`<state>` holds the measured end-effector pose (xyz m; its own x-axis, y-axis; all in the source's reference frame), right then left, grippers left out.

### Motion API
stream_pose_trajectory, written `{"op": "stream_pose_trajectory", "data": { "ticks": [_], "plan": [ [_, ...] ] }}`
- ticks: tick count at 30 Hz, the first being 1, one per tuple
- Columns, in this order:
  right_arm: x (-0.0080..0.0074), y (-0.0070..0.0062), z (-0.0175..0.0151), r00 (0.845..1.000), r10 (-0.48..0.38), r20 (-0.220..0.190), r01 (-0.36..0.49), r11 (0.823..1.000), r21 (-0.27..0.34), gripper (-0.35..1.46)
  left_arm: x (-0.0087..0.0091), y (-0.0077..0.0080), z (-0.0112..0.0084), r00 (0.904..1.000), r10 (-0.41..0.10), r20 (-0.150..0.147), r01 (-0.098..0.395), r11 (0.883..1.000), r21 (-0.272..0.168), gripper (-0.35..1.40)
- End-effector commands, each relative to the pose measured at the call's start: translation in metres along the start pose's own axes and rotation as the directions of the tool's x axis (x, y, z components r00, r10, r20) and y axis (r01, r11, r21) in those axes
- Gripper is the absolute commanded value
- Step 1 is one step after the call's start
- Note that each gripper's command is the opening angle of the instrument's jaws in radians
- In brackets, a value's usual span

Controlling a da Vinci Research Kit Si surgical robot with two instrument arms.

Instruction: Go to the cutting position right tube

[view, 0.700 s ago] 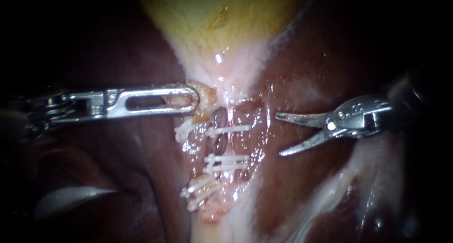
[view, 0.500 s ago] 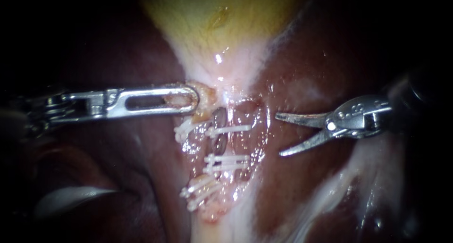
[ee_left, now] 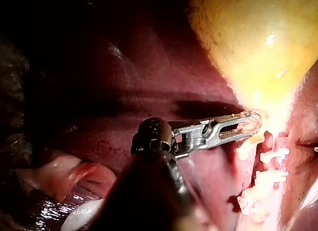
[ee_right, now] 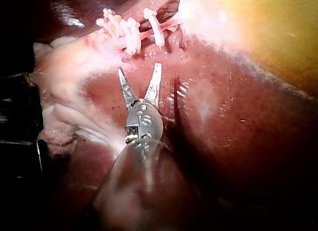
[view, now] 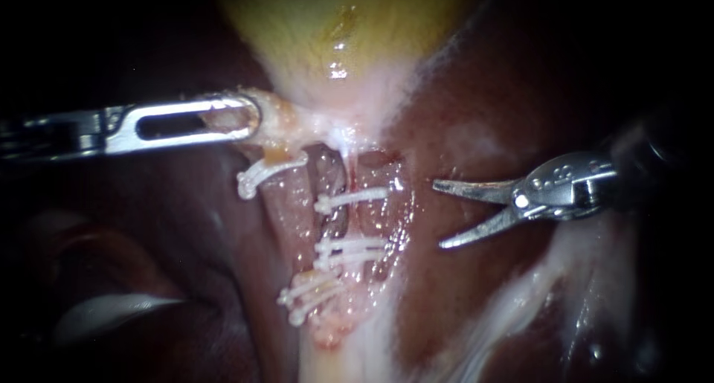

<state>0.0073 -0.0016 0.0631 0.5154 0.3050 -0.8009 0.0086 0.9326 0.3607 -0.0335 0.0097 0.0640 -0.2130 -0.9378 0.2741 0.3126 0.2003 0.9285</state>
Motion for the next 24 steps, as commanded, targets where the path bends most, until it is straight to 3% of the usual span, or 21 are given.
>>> {"op": "stream_pose_trajectory", "data": {
  "ticks": [1, 10, 24],
  "plan": [
    [0.0001, 0.0, 0.0001, 1.0, 0.001, 0.001, -0.001, 1.0, -0.002, 1.44, 0.0, -0.0001, 0.0, 1.0, 0.001, 0.0, -0.001, 1.0, 0.001, -0.35],
    [0.0001, -0.0008, 0.0021, 1.0, 0.009, -0.017, -0.009, 1.0, 0.025, 1.44, 0.0001, -0.0001, -0.0001, 1.0, 0.001, 0.0, -0.001, 1.0, 0.001, -0.35],
    [-0.0022, -0.0016, 0.0071, 0.993, 0.116, 0.023, -0.118, 0.989, 0.086, 1.44, 0.0002, -0.0002, -0.0001, 1.0, 0.002, 0.001, -0.002, 1.0, 0.0, -0.35]
  ]
}}
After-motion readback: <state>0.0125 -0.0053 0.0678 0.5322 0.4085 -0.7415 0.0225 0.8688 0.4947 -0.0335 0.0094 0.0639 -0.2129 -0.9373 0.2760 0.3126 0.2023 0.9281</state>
